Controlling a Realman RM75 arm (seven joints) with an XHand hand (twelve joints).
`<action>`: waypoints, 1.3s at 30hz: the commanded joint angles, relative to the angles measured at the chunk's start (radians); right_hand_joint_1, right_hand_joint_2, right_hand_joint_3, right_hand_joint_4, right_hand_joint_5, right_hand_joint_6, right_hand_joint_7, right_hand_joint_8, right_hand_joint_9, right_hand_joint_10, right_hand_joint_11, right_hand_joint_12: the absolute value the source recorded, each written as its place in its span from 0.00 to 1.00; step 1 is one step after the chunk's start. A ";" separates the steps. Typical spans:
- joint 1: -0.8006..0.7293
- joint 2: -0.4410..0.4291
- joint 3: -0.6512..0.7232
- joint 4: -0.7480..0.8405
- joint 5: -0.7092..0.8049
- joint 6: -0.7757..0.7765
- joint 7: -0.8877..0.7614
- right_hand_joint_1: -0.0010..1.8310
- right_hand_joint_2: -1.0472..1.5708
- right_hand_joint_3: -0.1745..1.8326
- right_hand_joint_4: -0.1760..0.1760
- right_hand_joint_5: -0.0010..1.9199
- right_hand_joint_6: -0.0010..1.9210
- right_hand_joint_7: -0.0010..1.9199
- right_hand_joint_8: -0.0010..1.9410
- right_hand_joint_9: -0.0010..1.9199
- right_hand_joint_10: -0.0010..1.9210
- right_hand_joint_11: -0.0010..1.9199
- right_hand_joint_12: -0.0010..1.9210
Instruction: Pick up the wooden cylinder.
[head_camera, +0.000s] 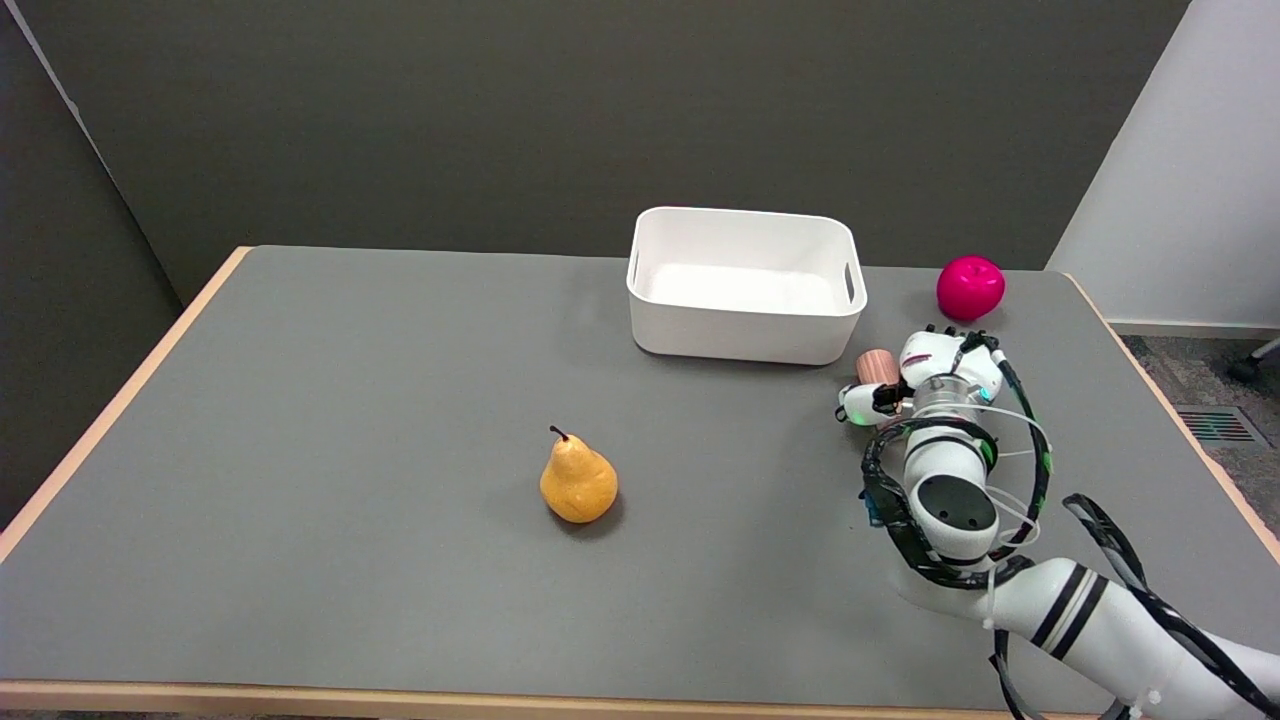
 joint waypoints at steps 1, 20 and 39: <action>0.067 -0.001 -0.037 -0.047 0.018 0.009 0.004 0.33 0.66 0.50 0.00 0.20 0.47 0.31 0.44 0.16 0.54 0.04 0.67; 0.078 -0.009 -0.054 -0.058 0.080 -0.016 -0.006 0.33 0.66 0.50 0.00 0.22 0.50 0.33 0.49 0.20 0.58 0.07 0.69; 0.034 -0.011 -0.051 -0.044 -0.012 -0.085 -0.005 0.55 0.80 0.33 0.26 0.36 0.80 0.48 0.66 0.40 0.72 0.28 0.90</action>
